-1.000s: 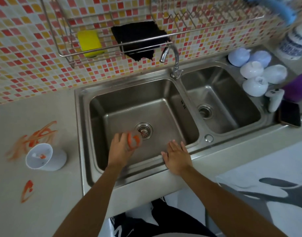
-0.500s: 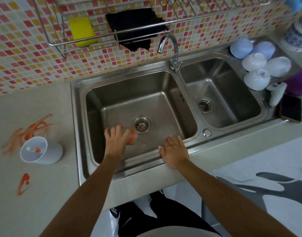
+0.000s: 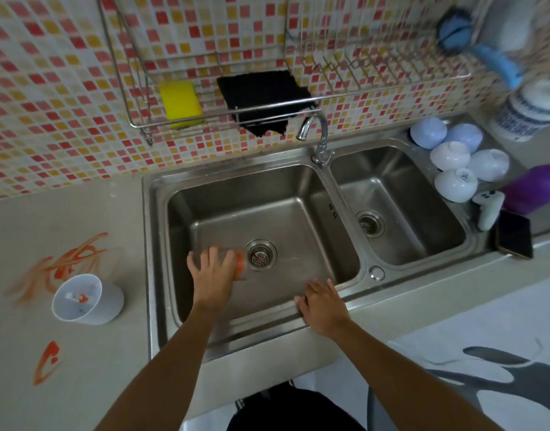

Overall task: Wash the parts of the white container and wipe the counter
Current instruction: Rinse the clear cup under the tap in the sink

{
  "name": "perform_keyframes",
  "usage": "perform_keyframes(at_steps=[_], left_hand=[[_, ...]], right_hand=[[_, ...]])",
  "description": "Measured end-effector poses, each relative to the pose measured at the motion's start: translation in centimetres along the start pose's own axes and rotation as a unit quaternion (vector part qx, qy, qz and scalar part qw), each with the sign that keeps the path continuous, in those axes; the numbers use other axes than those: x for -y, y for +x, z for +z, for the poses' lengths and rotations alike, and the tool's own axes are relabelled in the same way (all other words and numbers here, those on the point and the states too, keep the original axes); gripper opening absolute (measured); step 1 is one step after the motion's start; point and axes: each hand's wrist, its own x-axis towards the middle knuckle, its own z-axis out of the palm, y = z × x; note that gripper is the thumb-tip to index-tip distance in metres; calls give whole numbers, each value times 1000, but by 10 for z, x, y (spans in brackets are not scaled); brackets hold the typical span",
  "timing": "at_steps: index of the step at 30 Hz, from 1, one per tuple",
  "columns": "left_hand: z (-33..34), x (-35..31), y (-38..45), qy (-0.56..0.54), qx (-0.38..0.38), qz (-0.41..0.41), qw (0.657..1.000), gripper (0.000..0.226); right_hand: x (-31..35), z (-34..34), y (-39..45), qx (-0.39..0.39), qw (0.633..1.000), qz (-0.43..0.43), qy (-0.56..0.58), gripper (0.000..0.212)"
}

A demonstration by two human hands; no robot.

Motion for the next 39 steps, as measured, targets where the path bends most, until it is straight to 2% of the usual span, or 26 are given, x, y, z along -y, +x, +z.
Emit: perform_keyframes(at_steps=[4,6,9,13,16,19,23,32,39], left_hand=[[-20,-14,28,-77,16,-29,996,52],[-33,-24,45,-129,9,-37,991,62],[-55,-41,71,-188,-16,-33,982,82],[-75,-66,104,-243,-54,-38,968,88],[-86,-87,127,-291,-50,-62,953,89],[-97,-105,153,-339,-60,-91,934,80],[-94,-113,179,-372,-68,-109,919,81],[-90,-121,198,-386,-67,-120,912,87],[-82,-125,198,-395,-59,-102,911,87]], right_hand=[[-4,-24,15,48,993,48,101,50],[-11,-44,26,37,986,58,154,53],[-27,-85,51,-48,981,45,181,49],[-49,-146,96,-134,958,68,243,42],[-65,-176,134,-173,943,73,275,35],[-76,-201,173,-179,945,63,267,45],[-78,-219,208,-154,944,32,291,40],[-70,-202,229,-104,982,-64,142,45],[-72,-191,235,-94,985,-86,113,54]])
